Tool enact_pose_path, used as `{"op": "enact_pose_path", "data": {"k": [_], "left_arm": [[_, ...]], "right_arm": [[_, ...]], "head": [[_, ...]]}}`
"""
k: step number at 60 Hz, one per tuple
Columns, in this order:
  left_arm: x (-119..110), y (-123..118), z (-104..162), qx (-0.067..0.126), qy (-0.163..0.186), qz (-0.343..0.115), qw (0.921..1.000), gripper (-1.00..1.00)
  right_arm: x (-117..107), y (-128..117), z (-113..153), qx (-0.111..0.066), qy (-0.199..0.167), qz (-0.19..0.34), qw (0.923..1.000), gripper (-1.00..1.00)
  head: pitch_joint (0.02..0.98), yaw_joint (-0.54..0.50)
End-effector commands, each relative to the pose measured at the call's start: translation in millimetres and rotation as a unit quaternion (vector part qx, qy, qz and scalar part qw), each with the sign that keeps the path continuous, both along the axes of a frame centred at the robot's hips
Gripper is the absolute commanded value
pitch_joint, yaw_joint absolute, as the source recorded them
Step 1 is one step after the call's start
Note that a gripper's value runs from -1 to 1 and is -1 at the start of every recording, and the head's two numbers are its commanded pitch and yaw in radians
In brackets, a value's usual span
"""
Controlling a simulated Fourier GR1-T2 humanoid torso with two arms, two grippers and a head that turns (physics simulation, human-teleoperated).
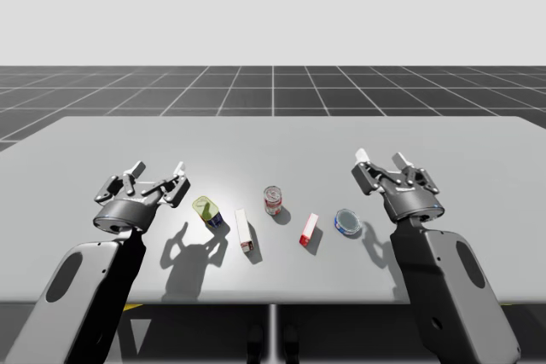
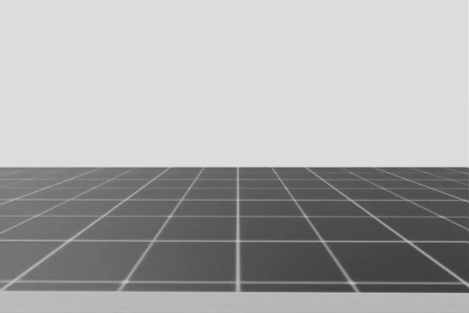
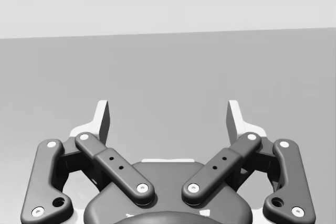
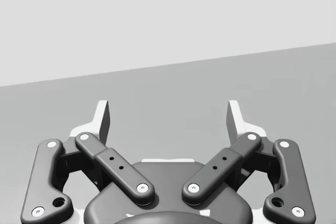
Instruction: Pick up the pudding box and lift it.
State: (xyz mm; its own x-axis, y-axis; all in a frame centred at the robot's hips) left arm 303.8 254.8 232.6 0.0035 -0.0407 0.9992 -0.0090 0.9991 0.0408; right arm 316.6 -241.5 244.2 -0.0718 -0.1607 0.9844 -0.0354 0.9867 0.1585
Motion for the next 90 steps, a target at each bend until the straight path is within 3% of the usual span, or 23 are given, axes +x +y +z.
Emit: {"op": "enact_pose_path", "data": {"k": [1,11,17,37,61,81,87,88,90], "left_arm": [[-0.1,0.0,-0.3,0.001,0.0,0.0,1.0,-1.0],[-0.1,0.3,-0.3,0.002,-0.001,0.001,1.0,-1.0],[0.0,0.2,-0.3,0.003,-0.001,0.001,1.0,-1.0],[0.8,-0.7,-1.1,0.009,-0.002,0.0,1.0,-1.0],[0.9,-1.9,-1.5,0.015,-0.002,-0.002,0.9999,-1.0],[0.1,-5.7,0.7,0.013,-0.005,-0.012,0.9998,-1.0],[-3.4,-7.2,6.7,-0.007,0.001,-0.035,0.9994,-1.0],[-4.4,-9.0,10.0,0.003,0.009,-0.021,0.9997,-1.0],[-6.0,-9.4,13.0,-0.003,0.016,-0.03,0.9994,-1.0]], "right_arm": [[-0.5,-1.6,0.4,-0.001,-0.003,-0.015,0.9999,-1.0],[0.5,-1.7,-0.1,-0.011,0.008,0.017,0.9998,-1.0],[0.7,-1.3,-0.4,-0.014,0.011,0.008,0.9998,-1.0],[1.3,-1.7,-0.9,-0.026,0.016,-0.004,0.9995,-1.0],[1.7,-1.9,-1.8,-0.032,0.02,0.001,0.9993,-1.0],[3.1,-2.2,-2.8,-0.037,0.023,0.003,0.999,-1.0],[2.8,-2.4,-2.9,-0.038,0.022,0.002,0.999,-1.0],[2.7,-2.5,-2.9,-0.039,0.022,0.001,0.999,-1.0],[2.9,-2.7,-3.0,-0.04,0.022,0.0,0.999,-1.0]], "head": [[0.057,0.01],[0.089,0.01],[0.146,0.01],[0.508,0.02],[0.816,0.1],[0.9,0.16],[0.895,0.16],[0.895,0.16],[0.895,0.16]]}}
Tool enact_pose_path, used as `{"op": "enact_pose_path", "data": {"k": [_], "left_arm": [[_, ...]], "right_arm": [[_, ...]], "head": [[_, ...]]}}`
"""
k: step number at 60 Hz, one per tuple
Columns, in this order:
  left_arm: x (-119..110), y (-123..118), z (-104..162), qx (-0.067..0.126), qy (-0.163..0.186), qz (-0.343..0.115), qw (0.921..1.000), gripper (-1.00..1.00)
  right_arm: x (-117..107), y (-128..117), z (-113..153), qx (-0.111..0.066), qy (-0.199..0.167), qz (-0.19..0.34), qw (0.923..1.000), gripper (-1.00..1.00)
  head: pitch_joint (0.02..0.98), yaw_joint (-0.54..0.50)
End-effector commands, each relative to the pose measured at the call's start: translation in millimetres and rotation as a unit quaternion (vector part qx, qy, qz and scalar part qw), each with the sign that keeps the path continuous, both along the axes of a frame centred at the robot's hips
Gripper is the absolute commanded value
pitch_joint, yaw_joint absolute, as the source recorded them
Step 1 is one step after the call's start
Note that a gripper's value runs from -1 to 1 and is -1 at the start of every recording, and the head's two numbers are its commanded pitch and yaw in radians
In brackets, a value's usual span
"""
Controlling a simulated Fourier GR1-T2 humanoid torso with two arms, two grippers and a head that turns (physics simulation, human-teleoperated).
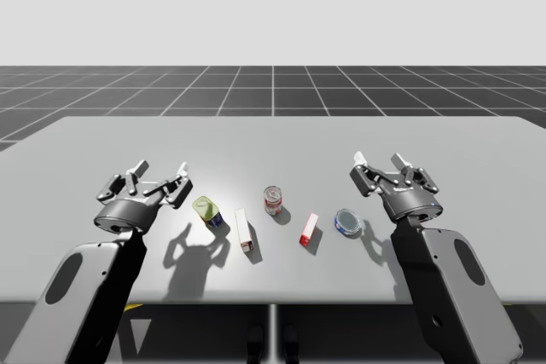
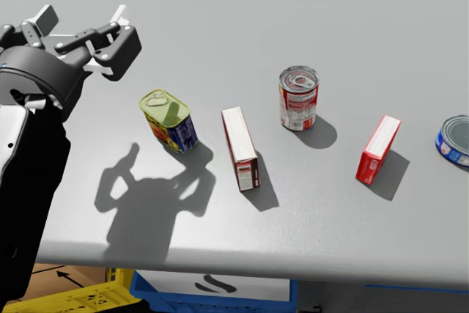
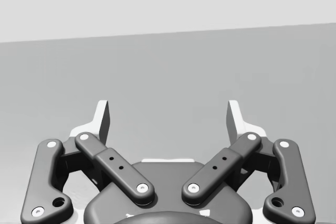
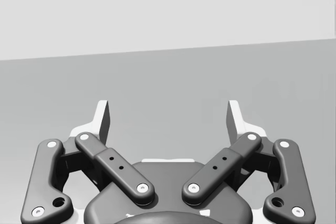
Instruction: Pick up the pudding box and lift it.
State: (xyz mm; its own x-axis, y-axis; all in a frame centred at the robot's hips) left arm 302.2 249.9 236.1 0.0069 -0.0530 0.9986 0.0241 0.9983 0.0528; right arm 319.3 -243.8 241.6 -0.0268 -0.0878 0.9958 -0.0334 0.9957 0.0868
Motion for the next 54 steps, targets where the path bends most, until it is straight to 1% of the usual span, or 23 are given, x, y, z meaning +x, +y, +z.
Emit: {"op": "enact_pose_path", "data": {"k": [1,2,4,8,9,11,13,14,17,18,20,22,24,26,29,33,35,36,40,44,51,54], "left_arm": [[-6.5,-5.8,11.9,-0.004,0.012,-0.016,0.9998,-1.0],[-11.2,-7.9,17.3,0.002,0.01,-0.022,0.9997,-1.0],[-14.8,-9.3,20.7,0.004,0.005,-0.022,0.9997,-1.0],[-26.0,-12.0,28.9,-0.005,0.023,-0.051,0.9985,-1.0],[-32.5,-14.3,33.5,-0.011,0.025,-0.058,0.998,-1.0],[-36.4,-16.2,36.3,-0.012,0.024,-0.061,0.9978,-1.0],[-40.4,-17.7,39.0,-0.018,0.029,-0.069,0.997,-1.0],[-46.5,-19.4,42.4,-0.027,0.032,-0.082,0.9957,-1.0],[-52.5,-20.6,45.5,-0.034,0.033,-0.09,0.9948,-1.0],[-56.4,-21.4,47.3,-0.039,0.033,-0.093,0.9944,-1.0],[-62.9,-21.9,49.5,-0.039,0.034,-0.099,0.9937,-1.0],[-69.2,-22.4,51.3,-0.043,0.034,-0.107,0.9928,-1.0],[-73.6,-22.5,52.4,-0.042,0.035,-0.109,0.9925,-1.0],[-80.5,-23.1,52.9,-0.037,0.03,-0.11,0.9927,-1.0],[-92.4,-23.7,52.5,-0.038,0.037,-0.126,0.9906,-1.0],[-103.8,-23.9,50.1,-0.03,0.036,-0.132,0.9901,-1.0],[-108.3,-23.6,49.0,-0.031,0.04,-0.138,0.9891,-1.0],[-114.3,-23.6,47.2,-0.029,0.043,-0.144,0.9883,-1.0],[-121.9,-23.6,44.1,-0.021,0.046,-0.151,0.9873,-1.0],[-132.9,-23.7,38.0,-0.007,0.053,-0.164,0.9851,-1.0],[-143.1,-26.3,27.5,-0.008,0.063,-0.172,0.9831,-1.0],[-148.1,-29.7,20.1,-0.012,0.071,-0.174,0.982,-1.0]], "right_arm": [[0.2,-0.4,-0.6,-0.003,-0.001,-0.002,1.0,-1.0],[0.1,-0.2,-1.0,-0.004,-0.001,-0.003,1.0,-1.0],[0.3,0.0,-1.5,-0.007,-0.001,-0.005,1.0,-1.0],[0.4,0.6,-2.5,-0.008,0.0,-0.005,1.0,-1.0],[0.7,0.9,-3.3,-0.01,0.001,-0.006,0.9999,-1.0],[0.8,1.1,-3.7,-0.01,0.002,-0.006,0.9999,-1.0],[1.0,1.3,-4.2,-0.011,0.003,-0.006,0.9999,-1.0],[1.6,1.0,-4.6,-0.012,0.004,-0.006,0.9999,-1.0],[1.6,1.1,-4.8,-0.013,0.004,-0.006,0.9999,-1.0],[1.8,0.9,-4.8,-0.013,0.003,-0.007,0.9999,-1.0],[1.9,0.5,-4.7,-0.012,0.003,-0.007,0.9999,-1.0],[2.0,0.5,-4.8,-0.013,0.003,-0.008,0.9999,-1.0],[2.1,0.4,-4.9,-0.013,0.003,-0.008,0.9999,-1.0],[2.2,0.4,-5.1,-0.013,0.003,-0.008,0.9999,-1.0],[2.4,0.6,-5.4,-0.014,0.003,-0.007,0.9999,-1.0],[2.6,0.8,-5.6,-0.015,0.003,-0.007,0.9999,-1.0],[2.7,0.7,-5.6,-0.015,0.003,-0.008,0.9998,-1.0],[2.8,0.6,-5.6,-0.016,0.002,-0.008,0.9998,-1.0],[3.0,0.7,-5.8,-0.017,0.002,-0.009,0.9998,-1.0],[3.2,1.1,-6.2,-0.019,0.002,-0.009,0.9998,-1.0],[3.3,1.4,-6.7,-0.021,0.001,-0.01,0.9997,-1.0],[3.6,1.5,-7.0,-0.022,0.001,-0.01,0.9997,-1.0]], "head": [[0.894,0.16],[0.892,0.15],[0.89,0.15],[0.885,0.15],[0.884,0.15],[0.884,0.15],[0.883,0.15],[0.883,0.15],[0.884,0.15],[0.884,0.15],[0.883,0.15],[0.882,0.15],[0.881,0.16],[0.88,0.16],[0.878,0.16],[0.877,0.16],[0.876,0.16],[0.876,0.16],[0.874,0.16],[0.874,0.16],[0.875,0.16],[0.875,0.16]]}}
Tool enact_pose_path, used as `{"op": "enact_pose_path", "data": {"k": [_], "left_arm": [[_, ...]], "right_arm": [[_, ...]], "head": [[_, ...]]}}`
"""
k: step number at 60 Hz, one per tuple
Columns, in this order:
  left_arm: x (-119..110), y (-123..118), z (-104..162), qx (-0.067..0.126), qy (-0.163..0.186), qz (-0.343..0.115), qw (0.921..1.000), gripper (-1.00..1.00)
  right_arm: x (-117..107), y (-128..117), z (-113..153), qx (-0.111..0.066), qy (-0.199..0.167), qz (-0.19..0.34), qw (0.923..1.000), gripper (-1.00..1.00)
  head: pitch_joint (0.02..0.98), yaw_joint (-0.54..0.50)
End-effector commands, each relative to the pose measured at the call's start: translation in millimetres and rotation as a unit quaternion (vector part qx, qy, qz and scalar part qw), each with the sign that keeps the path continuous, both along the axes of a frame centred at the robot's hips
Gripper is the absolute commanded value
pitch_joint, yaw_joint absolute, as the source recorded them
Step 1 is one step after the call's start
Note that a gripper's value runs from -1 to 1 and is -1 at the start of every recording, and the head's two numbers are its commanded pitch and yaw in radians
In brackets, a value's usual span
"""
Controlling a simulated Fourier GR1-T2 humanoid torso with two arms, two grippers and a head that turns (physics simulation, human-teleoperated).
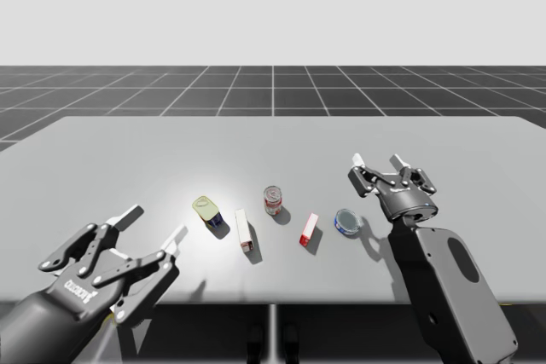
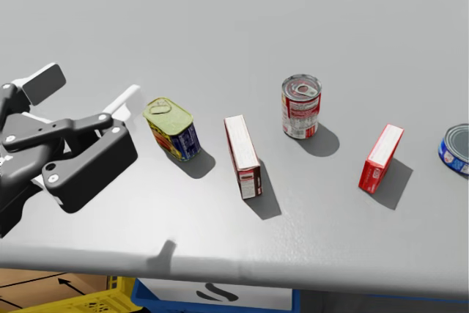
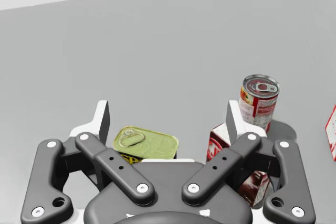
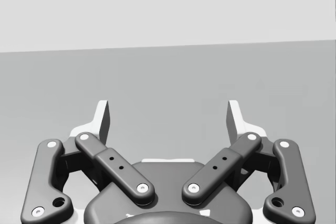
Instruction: Pick up the pudding box and lift it.
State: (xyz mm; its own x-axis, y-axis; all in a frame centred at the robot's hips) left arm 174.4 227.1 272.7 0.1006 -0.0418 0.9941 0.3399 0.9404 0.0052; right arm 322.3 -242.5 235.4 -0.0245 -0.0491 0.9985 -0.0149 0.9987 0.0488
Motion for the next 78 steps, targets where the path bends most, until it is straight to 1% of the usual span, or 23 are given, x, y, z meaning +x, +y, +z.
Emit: {"op": "enact_pose_path", "data": {"k": [1,7,10,12,15,18,22,24,27,31,35,38,42,44,49,50,53,56,59,62,65,76,78], "left_arm": [[-21.3,-7.8,-18.0,0.004,0.018,-0.017,0.9997,-1.0],[-28.4,-15.6,-32.7,-0.006,0.04,-0.026,0.9989,-1.0],[-30.9,-18.6,-38.9,-0.007,0.047,-0.028,0.9985,-1.0],[-32.7,-21.1,-44.2,-0.014,0.054,-0.028,0.998,-1.0],[-34.2,-23.7,-48.9,-0.016,0.06,-0.028,0.9977,-1.0],[-35.9,-28.8,-57.0,-0.025,0.07,-0.026,0.9969,-1.0],[-37.0,-35.1,-65.9,-0.02,0.069,-0.024,0.9971,-1.0],[-37.0,-40.3,-71.7,-0.027,0.075,-0.023,0.9966,-1.0],[-36.8,-44.5,-75.6,-0.023,0.075,-0.021,0.9967,-1.0],[-35.6,-53.5,-83.6,-0.025,0.079,-0.017,0.9964,-1.0],[-32.3,-62.6,-92.4,-0.022,0.081,-0.007,0.9965,-1.0],[-30.5,-65.7,-95.6,-0.027,0.088,-0.005,0.9958,-1.0],[-26.3,-71.4,-102.3,-0.027,0.093,0.002,0.9953,-1.0],[-23.5,-74.9,-106.3,-0.031,0.099,0.002,0.9946,-1.0],[-19.2,-80.6,-111.3,-0.03,0.1,0.009,0.9945,-1.0],[-17.2,-83.6,-112.9,-0.033,0.103,0.011,0.994,-1.0],[-14.3,-86.7,-115.0,-0.03,0.102,0.016,0.9942,-1.0],[-9.5,-92.1,-118.9,-0.02,0.096,0.03,0.9948,-1.0],[-5.9,-96.1,-120.2,-0.027,0.1,0.036,0.9939,-1.0],[-1.2,-100.6,-122.4,-0.024,0.096,0.052,0.9938,-1.0],[3.0,-105.2,-124.3,-0.033,0.103,0.056,0.9925,-1.0],[13.7,-116.7,-127.5,-0.038,0.111,0.076,0.9902,-1.0],[15.7,-120.0,-127.5,-0.034,0.109,0.081,0.9902,-1.0]], "right_arm": [[0.6,0.4,-0.8,-0.004,0.0,-0.001,1.0,-1.0],[0.4,0.7,-0.7,-0.005,-0.001,-0.001,1.0,-1.0],[0.3,0.8,-0.7,-0.005,-0.002,-0.002,1.0,-1.0],[0.1,0.7,-0.7,-0.005,-0.002,-0.001,1.0,-1.0],[0.0,0.6,-0.6,-0.005,-0.002,-0.002,1.0,-1.0],[-0.1,0.8,-0.6,-0.005,-0.002,-0.002,1.0,-1.0],[0.0,1.2,-0.8,-0.006,-0.002,-0.002,1.0,-1.0],[0.0,1.3,-0.9,-0.006,-0.002,-0.002,1.0,-1.0],[0.1,1.3,-1.0,-0.007,-0.002,-0.003,1.0,-1.0],[0.0,1.1,-1.0,-0.007,-0.003,-0.003,1.0,-1.0],[-0.1,1.0,-0.9,-0.008,-0.003,-0.003,1.0,-1.0],[-0.3,0.9,-0.8,-0.008,-0.004,-0.003,1.0,-1.0],[-0.4,0.9,-0.8,-0.009,-0.004,-0.003,0.9999,-1.0],[-0.5,1.0,-0.7,-0.01,-0.005,-0.003,0.9999,-1.0],[-0.6,1.2,-0.6,-0.011,-0.006,-0.003,0.9999,-1.0],[-0.5,1.4,-0.7,-0.012,-0.005,-0.003,0.9999,-1.0],[-0.5,1.8,-0.9,-0.012,-0.005,-0.003,0.9999,-1.0],[-0.5,1.8,-0.9,-0.014,-0.006,-0.005,0.9999,-1.0],[-0.5,1.9,-0.9,-0.015,-0.008,-0.007,0.9998,-1.0],[-0.5,2.2,-1.2,-0.018,-0.012,-0.012,0.9997,-1.0],[-0.9,2.4,-1.2,-0.019,-0.012,-0.012,0.9997,-1.0],[-0.9,2.0,-1.4,-0.02,-0.013,-0.014,0.9996,-1.0],[-1.0,2.0,-1.3,-0.02,-0.013,-0.015,0.9996,-1.0]], "head": [[0.875,0.16],[0.878,0.16],[0.878,0.16],[0.878,0.16],[0.879,0.16],[0.878,0.16],[0.88,0.16],[0.881,0.16],[0.881,0.16],[0.881,0.16],[0.88,0.16],[0.88,0.16],[0.88,0.15],[0.88,0.15],[0.881,0.15],[0.882,0.15],[0.882,0.15],[0.883,0.15],[0.883,0.15],[0.884,0.15],[0.884,0.15],[0.886,0.15],[0.887,0.15]]}}
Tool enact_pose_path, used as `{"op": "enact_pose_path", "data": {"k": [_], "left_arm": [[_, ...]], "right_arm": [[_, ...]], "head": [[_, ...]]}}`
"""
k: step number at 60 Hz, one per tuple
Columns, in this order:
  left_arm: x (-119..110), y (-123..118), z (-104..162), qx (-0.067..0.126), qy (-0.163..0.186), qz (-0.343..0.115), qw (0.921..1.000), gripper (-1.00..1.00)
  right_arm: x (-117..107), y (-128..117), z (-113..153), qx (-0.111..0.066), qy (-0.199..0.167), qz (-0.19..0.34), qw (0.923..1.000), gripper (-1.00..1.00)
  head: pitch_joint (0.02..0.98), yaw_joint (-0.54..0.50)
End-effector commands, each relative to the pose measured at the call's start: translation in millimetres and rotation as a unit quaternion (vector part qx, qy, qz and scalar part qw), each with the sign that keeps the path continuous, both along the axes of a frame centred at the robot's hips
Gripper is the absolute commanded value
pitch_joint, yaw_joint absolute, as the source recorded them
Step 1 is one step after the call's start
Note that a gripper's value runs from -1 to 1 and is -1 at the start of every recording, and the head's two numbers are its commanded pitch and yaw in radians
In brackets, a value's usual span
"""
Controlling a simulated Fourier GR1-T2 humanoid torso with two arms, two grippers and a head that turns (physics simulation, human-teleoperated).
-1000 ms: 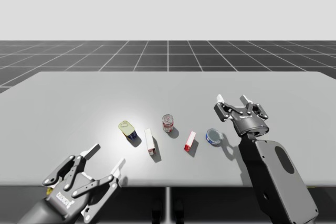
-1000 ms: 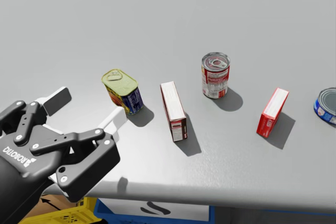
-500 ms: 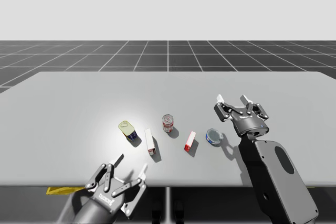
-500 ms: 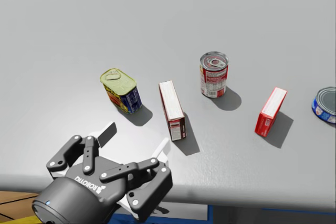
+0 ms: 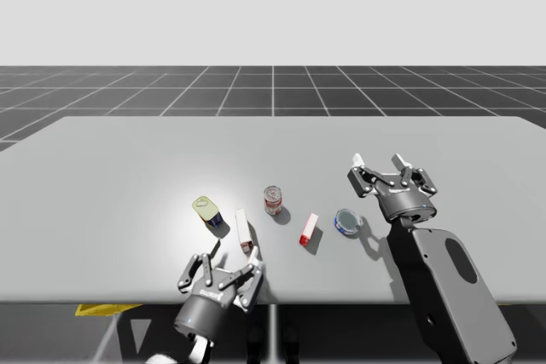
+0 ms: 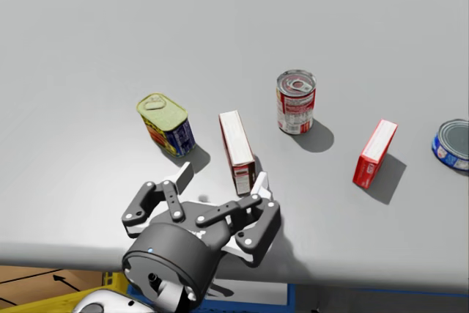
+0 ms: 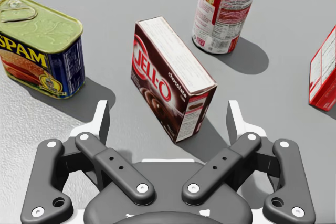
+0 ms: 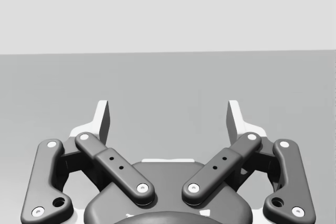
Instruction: Pick up the pudding box and lift it.
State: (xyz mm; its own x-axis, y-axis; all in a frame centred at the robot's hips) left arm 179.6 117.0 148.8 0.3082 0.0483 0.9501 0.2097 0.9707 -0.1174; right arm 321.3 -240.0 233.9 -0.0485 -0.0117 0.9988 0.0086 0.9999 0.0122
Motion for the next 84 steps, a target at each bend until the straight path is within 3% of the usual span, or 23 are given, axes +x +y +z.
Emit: {"op": "enact_pose_path", "data": {"k": [1,9,27,34,36,37,41,42,49,59,84], "left_arm": [[11.1,-10.6,-3.9,0.001,0.004,0.021,0.9998,-1.0],[18.8,-17.8,-5.3,0.003,0.017,0.04,0.9991,-1.0],[39.9,-28.2,-9.4,0.028,0.017,0.06,0.9977,-1.0],[45.5,-28.5,-11.7,0.027,0.03,0.067,0.9969,-0.97],[45.9,-28.9,-12.8,0.03,0.032,0.068,0.9967,-0.86],[46.0,-29.1,-13.8,0.029,0.039,0.067,0.9965,-0.49],[45.9,-29.3,-15.3,0.032,0.043,0.064,0.9965,-0.01],[45.7,-29.4,-16.1,0.032,0.046,0.064,0.9964,0.62],[43.4,-30.2,-16.7,0.033,0.05,0.058,0.9965,0.97],[41.9,-30.7,-17.4,0.034,0.051,0.05,0.9969,0.97],[40.8,-31.8,-21.3,0.041,0.051,0.044,0.9969,0.97]], "right_arm": [[-0.1,-0.6,0.2,-0.002,-0.002,-0.003,1.0,-1.0],[-0.3,-0.7,0.4,-0.002,-0.002,-0.003,1.0,-1.0],[-0.2,-1.5,0.7,-0.001,-0.002,-0.002,1.0,-1.0],[0.1,-1.7,0.8,0.0,-0.002,-0.003,1.0,-1.0],[0.1,-1.7,0.9,-0.001,-0.002,-0.003,1.0,-1.0],[0.1,-1.7,0.9,-0.001,-0.002,-0.003,1.0,-1.0],[0.0,-1.6,1.0,-0.001,-0.002,-0.003,1.0,-1.0],[0.0,-1.6,1.2,-0.002,-0.003,-0.003,1.0,-1.0],[0.1,-2.0,1.4,-0.003,-0.005,-0.005,1.0,-1.0],[-0.1,-2.0,1.5,-0.005,-0.006,-0.006,1.0,-1.0],[-0.1,-3.5,0.6,-0.006,-0.007,-0.01,0.9999,-1.0]], "head": [[0.887,0.15],[0.885,0.15],[0.886,0.14],[0.885,0.14],[0.885,0.14],[0.886,0.14],[0.886,0.14],[0.885,0.14],[0.882,0.14],[0.812,0.14],[0.516,0.17]]}}
